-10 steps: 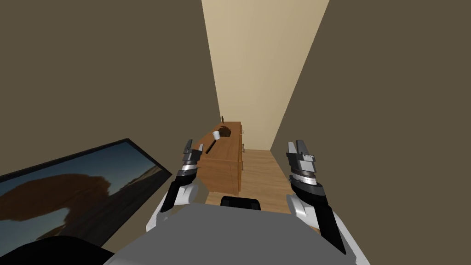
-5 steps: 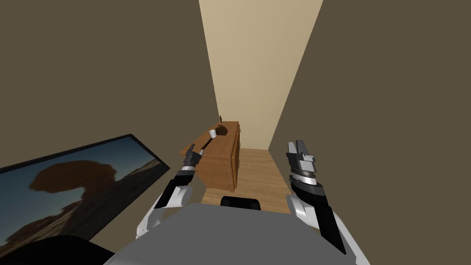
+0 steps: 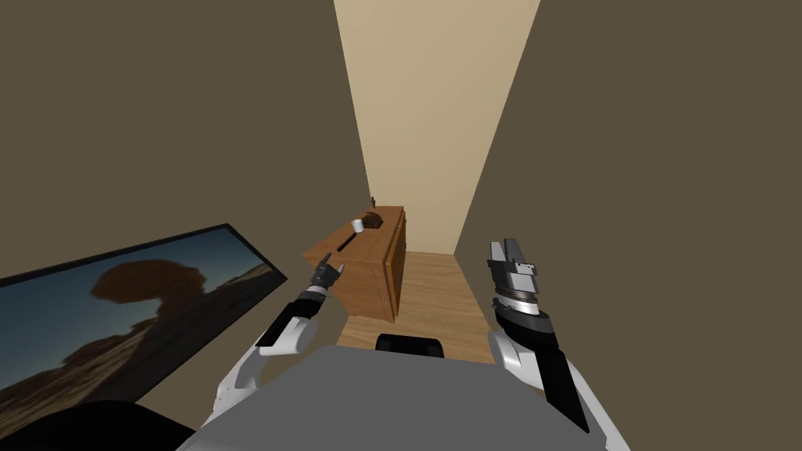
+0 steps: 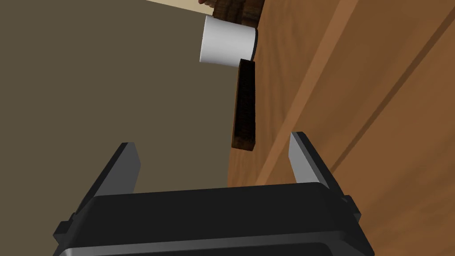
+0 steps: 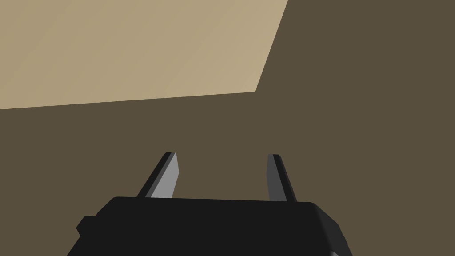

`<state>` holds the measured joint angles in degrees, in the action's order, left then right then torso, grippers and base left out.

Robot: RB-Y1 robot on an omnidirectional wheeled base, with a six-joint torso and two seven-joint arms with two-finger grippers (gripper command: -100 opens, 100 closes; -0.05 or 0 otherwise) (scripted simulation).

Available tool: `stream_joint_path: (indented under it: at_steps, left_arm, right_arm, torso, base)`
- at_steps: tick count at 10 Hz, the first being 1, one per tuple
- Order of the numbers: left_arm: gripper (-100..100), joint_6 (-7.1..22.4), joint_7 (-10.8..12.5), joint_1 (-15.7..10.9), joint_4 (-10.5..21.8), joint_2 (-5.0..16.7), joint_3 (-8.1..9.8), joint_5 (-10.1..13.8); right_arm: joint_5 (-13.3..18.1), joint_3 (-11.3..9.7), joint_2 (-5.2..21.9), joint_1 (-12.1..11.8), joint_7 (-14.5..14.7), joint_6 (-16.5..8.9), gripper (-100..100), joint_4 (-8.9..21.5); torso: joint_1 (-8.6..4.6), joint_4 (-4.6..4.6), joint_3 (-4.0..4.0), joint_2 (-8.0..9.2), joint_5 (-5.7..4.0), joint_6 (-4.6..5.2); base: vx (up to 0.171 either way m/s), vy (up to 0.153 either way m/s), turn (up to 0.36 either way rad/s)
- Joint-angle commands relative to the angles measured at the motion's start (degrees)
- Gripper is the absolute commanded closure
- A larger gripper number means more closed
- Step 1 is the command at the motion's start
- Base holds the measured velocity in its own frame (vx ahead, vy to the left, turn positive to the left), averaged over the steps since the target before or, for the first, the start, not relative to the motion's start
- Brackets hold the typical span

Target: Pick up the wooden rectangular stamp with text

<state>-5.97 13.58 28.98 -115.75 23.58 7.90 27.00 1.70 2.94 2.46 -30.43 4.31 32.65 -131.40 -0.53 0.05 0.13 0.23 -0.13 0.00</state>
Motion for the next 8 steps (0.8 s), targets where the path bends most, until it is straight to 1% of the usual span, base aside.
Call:
stream_joint_path:
  at_steps: [1,2,3,4,5,6,7,8]
  left_arm:
    - [-100,2.9,0.4,0.0,0.5,0.9,0.30,1.6]
    - [-100,4.8,1.6,0.3,2.6,3.5,0.88,4.0]
    - [-100,6.3,1.6,0.3,2.6,3.6,0.88,4.4]
    - [-100,8.5,2.8,0.6,4.8,6.2,1.45,6.8]
    - [-100,9.6,2.8,0.6,4.8,6.5,1.45,7.3]
    - [-100,11.4,4.0,0.8,7.2,8.9,2.00,9.6]
    - [-100,13.0,4.0,0.8,7.2,9.5,2.00,10.3]
    - [-100,14.5,5.3,1.1,9.7,12.1,2.52,12.7]
  right_arm:
    - [0.0,0.0,0.0,0.0,0.0,0.0,0,0.0]
    - [0.0,0.0,0.0,0.0,0.0,0.0,0,0.0]
    - [0.0,0.0,0.0,0.0,0.0,0.0,0,0.0]
    - [0.0,0.0,0.0,0.0,0.0,0.0,0,0.0]
    - [0.0,0.0,0.0,0.0,0.0,0.0,0,0.0]
    - [0.0,0.0,0.0,0.0,0.0,0.0,0,0.0]
    - [0.0,0.0,0.0,0.0,0.0,0.0,0,0.0]
    - [0.0,0.0,0.0,0.0,0.0,0.0,0,0.0]
  torso:
    - [0.00,0.00,0.00,0.00,0.00,0.00]
    - [0.09,0.00,-0.02,-0.05,0.01,0.01]
    - [0.12,-0.01,-0.04,-0.08,0.02,0.00]
    - [0.15,-0.02,-0.06,-0.11,0.02,0.00]
    - [0.10,-0.02,-0.04,-0.07,0.02,0.00]
    - [0.16,-0.02,-0.06,-0.13,0.02,0.01]
    - [0.19,-0.03,-0.08,-0.15,0.03,0.00]
    - [0.20,-0.03,-0.09,-0.16,0.03,0.01]
  base:
    - [-0.050,-0.114,0.019]
    - [-0.043,-0.111,0.019]
    - [-0.034,-0.104,0.014]
    - [-0.050,-0.126,0.018]
    - [-0.032,-0.100,0.024]
    - [-0.027,-0.096,0.018]
    - [-0.025,-0.094,0.012]
    - [-0.043,-0.132,0.017]
